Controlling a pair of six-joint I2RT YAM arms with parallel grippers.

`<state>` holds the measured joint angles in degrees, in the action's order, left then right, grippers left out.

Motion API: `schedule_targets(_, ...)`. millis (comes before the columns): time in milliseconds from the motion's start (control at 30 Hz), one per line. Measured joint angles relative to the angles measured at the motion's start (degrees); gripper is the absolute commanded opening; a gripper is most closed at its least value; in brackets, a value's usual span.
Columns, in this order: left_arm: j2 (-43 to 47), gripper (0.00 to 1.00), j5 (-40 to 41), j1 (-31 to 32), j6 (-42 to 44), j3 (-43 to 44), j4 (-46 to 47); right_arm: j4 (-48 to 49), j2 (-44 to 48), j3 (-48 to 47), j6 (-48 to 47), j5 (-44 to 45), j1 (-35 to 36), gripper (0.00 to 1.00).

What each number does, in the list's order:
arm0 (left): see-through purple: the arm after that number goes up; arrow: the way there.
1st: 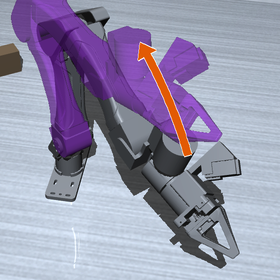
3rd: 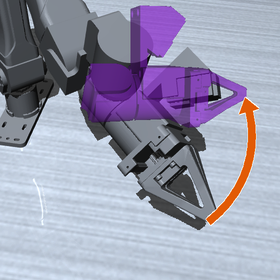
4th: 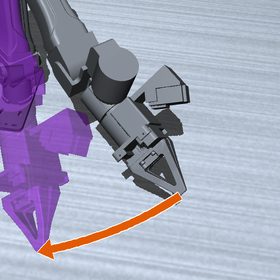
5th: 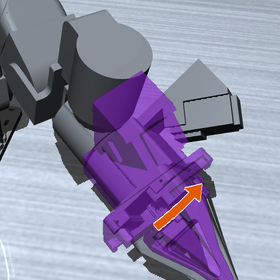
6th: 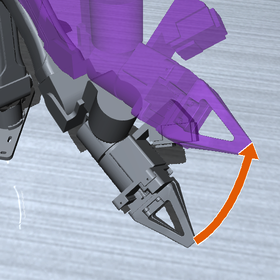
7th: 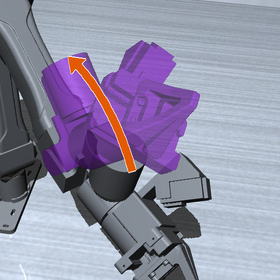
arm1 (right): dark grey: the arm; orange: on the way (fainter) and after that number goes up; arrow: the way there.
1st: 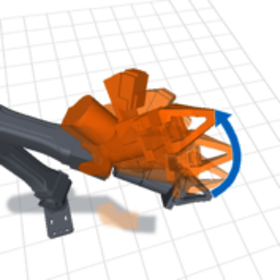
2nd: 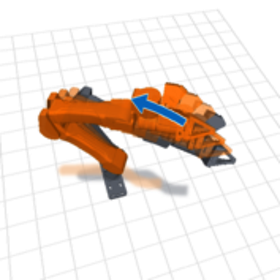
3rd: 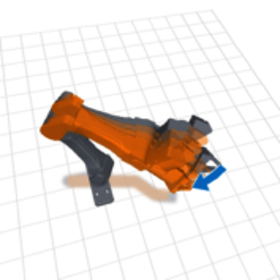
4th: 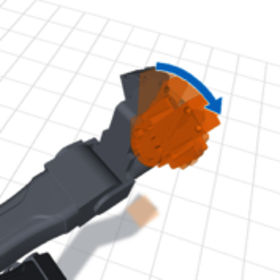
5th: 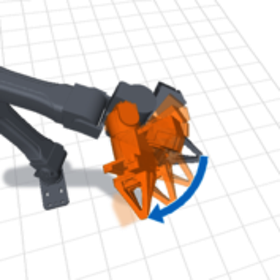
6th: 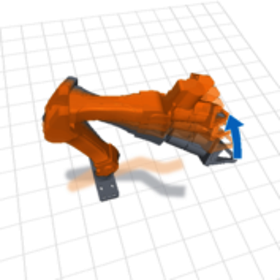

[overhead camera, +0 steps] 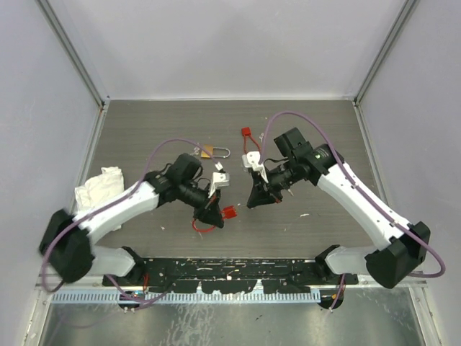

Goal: Lock with the key
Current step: Lock the lock, then place the lock at the center of the board.

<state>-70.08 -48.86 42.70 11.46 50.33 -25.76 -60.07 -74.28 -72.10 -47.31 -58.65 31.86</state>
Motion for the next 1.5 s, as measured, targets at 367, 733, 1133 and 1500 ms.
schedule_targets(367, -14.34, 0.0, 0.31, 0.66, 1.09, 8.94, -17.31, 1.38, 9.03, 2.97, -1.27, 18.01, 8.66, 0.01)
schedule_targets(733, -7.5, 0.0, 9.09, -4.61, -25.22, -8.72, 8.5, 16.33, 7.43, 20.06, 9.09, 12.09, -7.72, 0.04)
schedule_targets(1133, -13.42, 0.11, 27.32, -6.51, -44.39, -9.88, 17.25, 42.51, -12.37, 24.26, 30.32, 9.99, -2.82, 0.08)
schedule_targets(1500, -8.0, 0.25, 39.01, -15.69, -47.08, -14.1, 17.03, 45.88, -32.72, 7.87, 35.74, 13.27, 9.4, 0.08)
